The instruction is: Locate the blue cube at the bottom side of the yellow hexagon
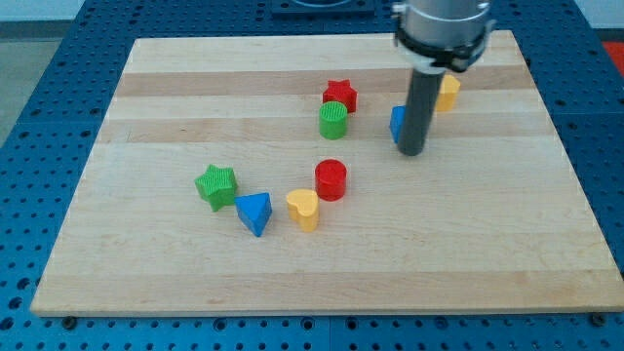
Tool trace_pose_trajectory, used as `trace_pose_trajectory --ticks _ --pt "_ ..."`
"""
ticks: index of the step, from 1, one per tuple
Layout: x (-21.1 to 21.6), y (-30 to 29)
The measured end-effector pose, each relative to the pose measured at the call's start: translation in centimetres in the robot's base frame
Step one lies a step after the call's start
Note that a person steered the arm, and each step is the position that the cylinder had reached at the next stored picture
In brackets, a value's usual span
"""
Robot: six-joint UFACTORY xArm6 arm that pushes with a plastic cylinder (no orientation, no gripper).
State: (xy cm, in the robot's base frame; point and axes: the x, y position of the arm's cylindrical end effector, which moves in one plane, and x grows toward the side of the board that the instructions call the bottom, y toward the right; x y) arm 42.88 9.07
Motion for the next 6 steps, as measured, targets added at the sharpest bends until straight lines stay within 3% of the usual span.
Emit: trace_pose_trajectory --ticks 2,4,6 --pt "1.0 -3.3" --pt "-4.4 -2.4" --pt "-4.4 1.1"
